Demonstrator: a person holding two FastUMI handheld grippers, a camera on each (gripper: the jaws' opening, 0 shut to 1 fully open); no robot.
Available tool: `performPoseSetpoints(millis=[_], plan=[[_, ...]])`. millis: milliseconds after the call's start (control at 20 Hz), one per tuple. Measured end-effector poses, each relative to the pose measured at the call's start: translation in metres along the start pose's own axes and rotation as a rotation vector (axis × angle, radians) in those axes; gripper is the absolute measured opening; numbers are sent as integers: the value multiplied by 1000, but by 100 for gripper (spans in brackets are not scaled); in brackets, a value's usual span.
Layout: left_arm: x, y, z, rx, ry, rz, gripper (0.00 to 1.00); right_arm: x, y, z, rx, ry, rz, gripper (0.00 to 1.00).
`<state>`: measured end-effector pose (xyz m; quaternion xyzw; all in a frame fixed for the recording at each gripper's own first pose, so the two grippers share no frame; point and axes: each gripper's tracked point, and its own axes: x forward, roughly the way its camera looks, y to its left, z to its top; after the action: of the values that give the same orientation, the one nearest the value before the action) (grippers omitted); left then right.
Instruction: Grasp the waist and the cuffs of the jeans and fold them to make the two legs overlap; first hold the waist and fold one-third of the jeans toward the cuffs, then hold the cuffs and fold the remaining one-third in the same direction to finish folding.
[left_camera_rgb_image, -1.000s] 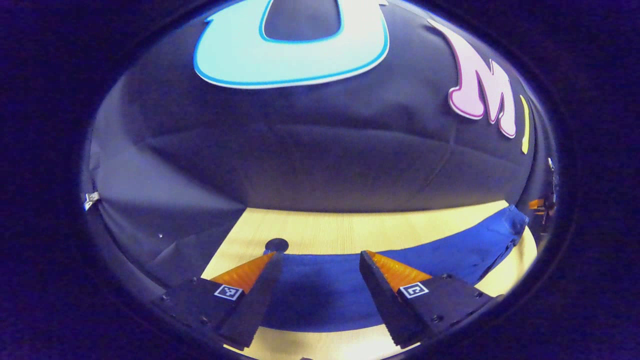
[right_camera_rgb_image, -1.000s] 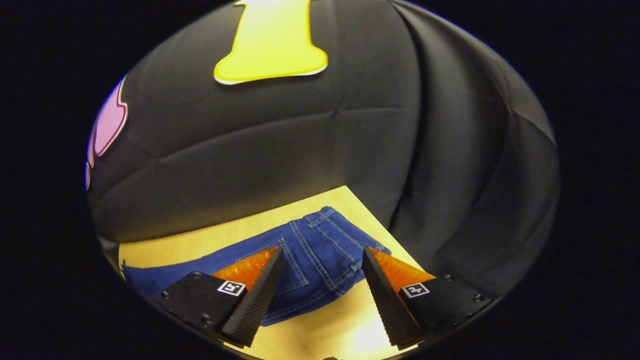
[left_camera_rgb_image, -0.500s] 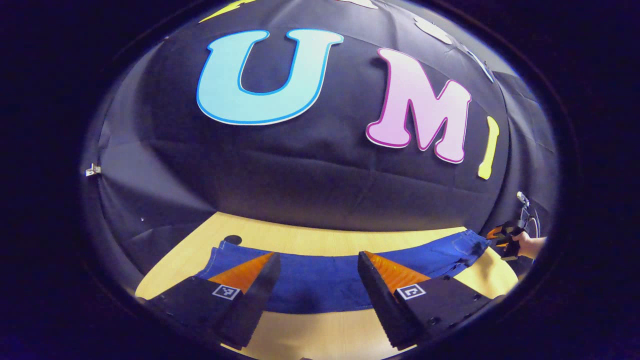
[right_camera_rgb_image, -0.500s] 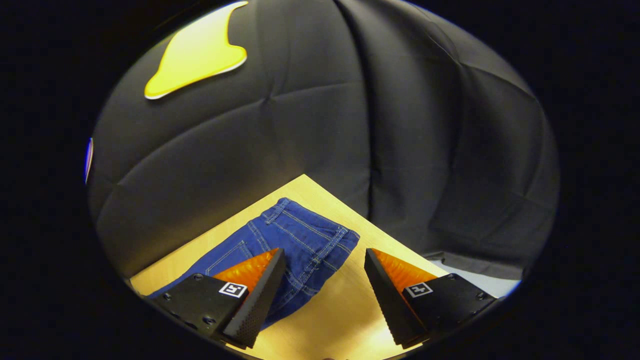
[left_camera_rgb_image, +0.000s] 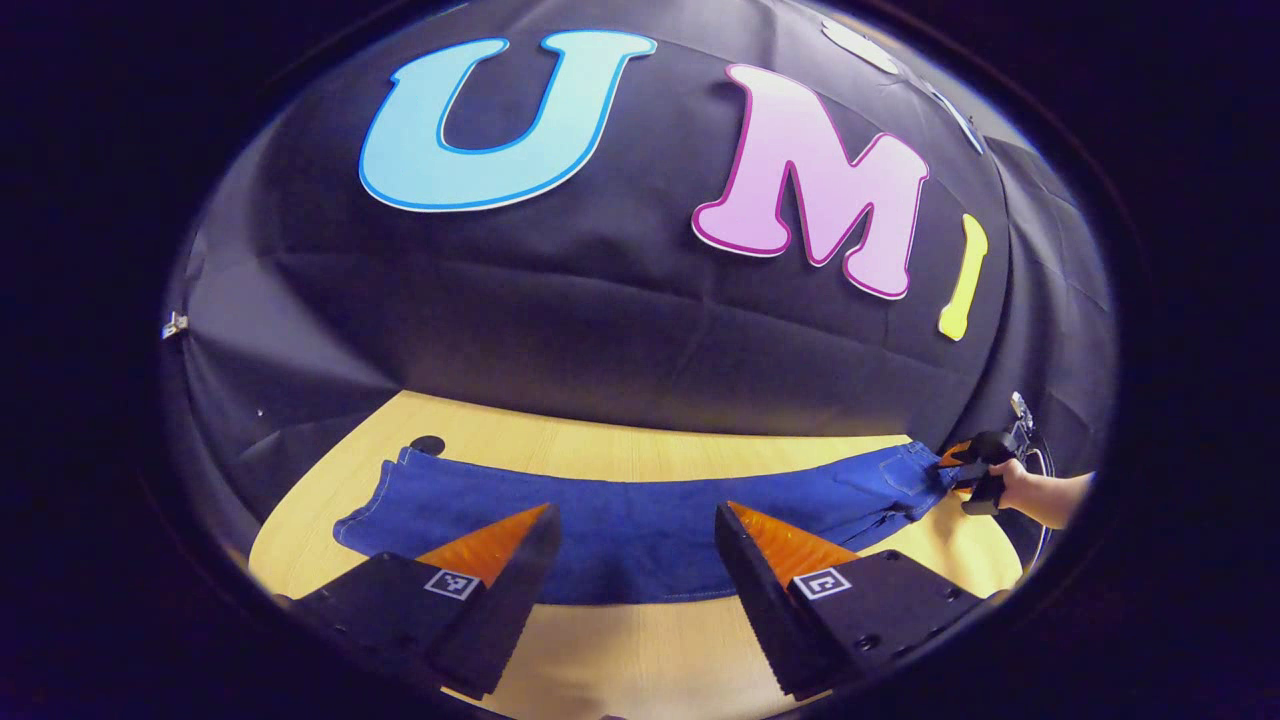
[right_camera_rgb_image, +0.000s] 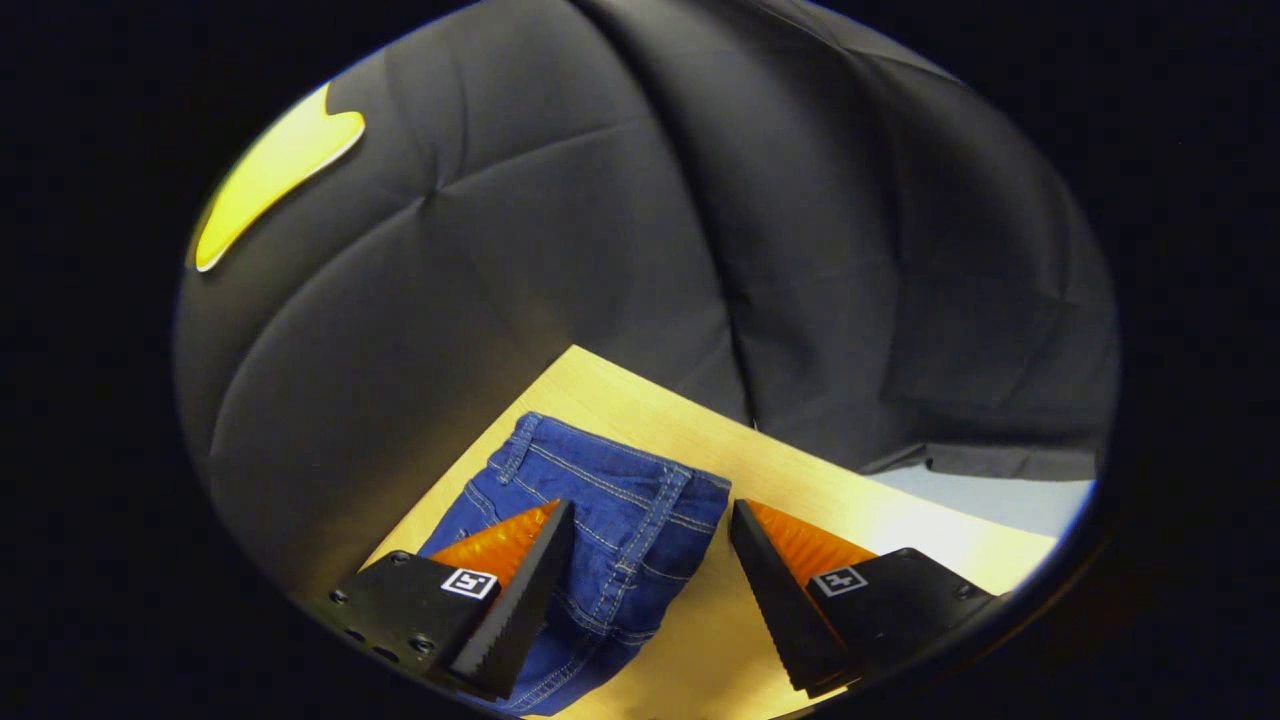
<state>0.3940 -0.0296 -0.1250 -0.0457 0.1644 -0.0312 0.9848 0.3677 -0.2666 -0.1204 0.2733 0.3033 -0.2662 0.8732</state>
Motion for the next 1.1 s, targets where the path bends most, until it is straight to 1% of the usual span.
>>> performPoseSetpoints(millis=[50, 150, 200, 250, 300, 350, 400, 450, 500, 600, 750, 800, 900, 1000, 1100], plan=[[1, -1, 0, 0, 2, 0, 98, 5, 0, 4, -7, -20, -1, 98], [4, -5, -2, -2, 8, -6, 98, 5, 3, -2, -9, -8, 13, 94], [4, -5, -3, -6, 15, -6, 98, 9, 5, -5, -3, -1, 17, 72], [5, -6, -7, -10, 23, -5, 98, 10, 6, -4, 2, -4, 28, 73], [5, -7, -9, -16, 26, -7, 98, 11, 8, -8, 10, 12, 44, 51], [6, -8, -10, -23, 27, -8, 98, 7, 10, -8, 11, 15, 55, 36], [6, -8, -12, -29, 31, -9, 98, 11, 14, -3, -14, -3, 65, 22], [7, -8, -15, -35, 36, -9, 98, 9, 13, -6, -45, -11, 70, 29], [6, -8, -17, -40, 37, -7, 98, 4, 15, -6, -76, -12, 76, 18], [5, -4, -17, -50, 31, 5, 98, 1, 19, -1, -124, -29, 82, 19], [-1, 4, -11, -67, 5, 24, 97, -31, 35, 27, -223, -145, 123, 18], [-3, 6, -10, -72, 1, 30, 97, -47, 44, 38, -258, -194, 151, 18], [-9, 12, -11, -84, -4, 40, 97, -77, 58, 51, -289, -265, 211, 18], [-16, 14, -13, -99, -9, 40, 97, -105, 56, 54, -313, -322, 289, 18], [-20, 15, -20, -108, 1, 36, 97, -120, 55, 52, -366, -375, 369, 17]])
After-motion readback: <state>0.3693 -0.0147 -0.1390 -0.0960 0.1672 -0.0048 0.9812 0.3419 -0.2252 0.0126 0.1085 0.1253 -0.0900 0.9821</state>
